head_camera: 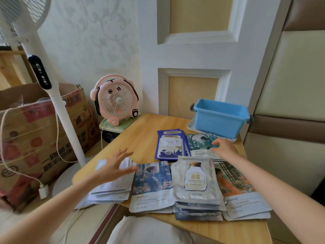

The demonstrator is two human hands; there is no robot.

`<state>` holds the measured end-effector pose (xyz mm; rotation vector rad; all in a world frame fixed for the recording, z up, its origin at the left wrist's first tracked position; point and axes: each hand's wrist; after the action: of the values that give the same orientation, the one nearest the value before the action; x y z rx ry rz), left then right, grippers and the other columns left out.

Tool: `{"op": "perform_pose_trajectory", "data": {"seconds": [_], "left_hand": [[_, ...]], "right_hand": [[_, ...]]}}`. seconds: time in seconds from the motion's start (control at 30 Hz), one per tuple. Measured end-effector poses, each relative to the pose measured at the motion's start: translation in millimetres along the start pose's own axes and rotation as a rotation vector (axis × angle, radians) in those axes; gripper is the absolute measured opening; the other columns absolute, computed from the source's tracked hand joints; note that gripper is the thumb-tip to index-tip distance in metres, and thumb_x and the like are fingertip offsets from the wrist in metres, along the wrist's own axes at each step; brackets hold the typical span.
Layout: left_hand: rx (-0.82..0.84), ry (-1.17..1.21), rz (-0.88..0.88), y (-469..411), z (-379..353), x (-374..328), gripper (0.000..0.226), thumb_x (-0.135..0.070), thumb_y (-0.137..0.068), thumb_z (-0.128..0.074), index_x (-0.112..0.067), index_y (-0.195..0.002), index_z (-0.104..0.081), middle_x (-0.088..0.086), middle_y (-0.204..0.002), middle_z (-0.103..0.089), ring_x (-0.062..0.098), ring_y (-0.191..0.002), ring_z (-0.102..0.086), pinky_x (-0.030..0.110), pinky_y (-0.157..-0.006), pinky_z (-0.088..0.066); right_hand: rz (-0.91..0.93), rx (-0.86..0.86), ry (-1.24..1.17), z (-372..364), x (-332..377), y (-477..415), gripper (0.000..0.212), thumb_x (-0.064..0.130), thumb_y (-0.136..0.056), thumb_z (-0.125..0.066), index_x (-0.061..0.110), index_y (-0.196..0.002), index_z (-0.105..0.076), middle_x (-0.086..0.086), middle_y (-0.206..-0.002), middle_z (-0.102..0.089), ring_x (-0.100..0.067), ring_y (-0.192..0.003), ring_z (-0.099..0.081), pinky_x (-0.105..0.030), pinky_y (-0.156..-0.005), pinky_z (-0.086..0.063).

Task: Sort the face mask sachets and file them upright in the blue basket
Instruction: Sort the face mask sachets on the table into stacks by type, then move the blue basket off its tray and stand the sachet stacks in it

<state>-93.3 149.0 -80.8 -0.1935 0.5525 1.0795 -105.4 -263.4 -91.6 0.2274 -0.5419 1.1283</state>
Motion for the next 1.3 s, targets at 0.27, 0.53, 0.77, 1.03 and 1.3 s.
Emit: {"op": "perform_pose_trajectory", "data": {"seconds": [0.27,0.53,0.77,1.03,1.3], "left_hand": [[0.145,-0.193,-0.109,-8,-17,-17,0.124,-0.103,-0.032,-0.019,-0.045,-0.142,-0.016,-0.005,-0.158,0.008,0.019,-0.145,0.013,0.056,-0.113,0.009],[0.201,-0.097,-0.091,-20,-16,-30,0.119,-0.103,-0.030,-0.027,-0.048,-0.135,-0.021,-0.008,-0.158,0.001,0.019,-0.146,0.001,0.048,-0.118,-0.011],[0.194,-0.037,-0.075,-22,-17,-21,0.090,-0.101,-0.033,-0.031,-0.057,-0.111,-0.033,-0.010,-0.156,-0.010,0.015,-0.144,-0.007,0.039,-0.115,-0.022],[0.176,-0.021,-0.079,-21,-18,-20,0.076,-0.097,-0.039,-0.027,-0.058,-0.104,-0.036,-0.010,-0.151,-0.026,0.009,-0.135,-0.028,0.030,-0.110,-0.029],[-0.010,0.151,-0.065,-20,-10,-14,0.055,-0.076,-0.068,-0.046,-0.044,-0.112,-0.044,-0.008,-0.144,-0.039,0.011,-0.131,-0.038,0.026,-0.106,-0.034]], "right_hand": [[0.009,-0.047,-0.049,15,0,-8,0.048,0.019,-0.087,-0.063,0.013,-0.131,-0.046,-0.011,-0.137,-0.038,-0.027,-0.121,-0.046,-0.036,-0.100,-0.038],[0.125,-0.192,0.456,89,6,-64,0.075,0.014,-0.090,-0.055,0.020,-0.150,-0.011,-0.007,-0.158,0.000,-0.031,-0.144,-0.007,-0.046,-0.116,-0.016],[0.020,-0.188,0.637,68,-16,-82,0.049,0.013,-0.088,-0.051,0.024,-0.135,-0.042,-0.006,-0.131,-0.048,-0.026,-0.122,-0.044,-0.044,-0.106,-0.029],[0.121,-0.122,0.632,53,-26,-74,0.034,0.003,-0.088,-0.044,0.016,-0.116,-0.057,-0.011,-0.107,-0.062,-0.028,-0.095,-0.059,-0.031,-0.071,-0.045],[0.315,-0.463,0.490,67,3,-56,0.012,-0.005,-0.083,-0.052,-0.003,-0.092,-0.060,-0.022,-0.069,-0.063,-0.037,-0.060,-0.061,-0.035,-0.052,-0.044]]}}
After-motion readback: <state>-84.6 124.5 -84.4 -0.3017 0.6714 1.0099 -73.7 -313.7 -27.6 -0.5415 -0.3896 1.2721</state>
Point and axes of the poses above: each hand's wrist, its own y-axis away from the middle knuckle, its own z-axis out of the back of the hand, x = y × z
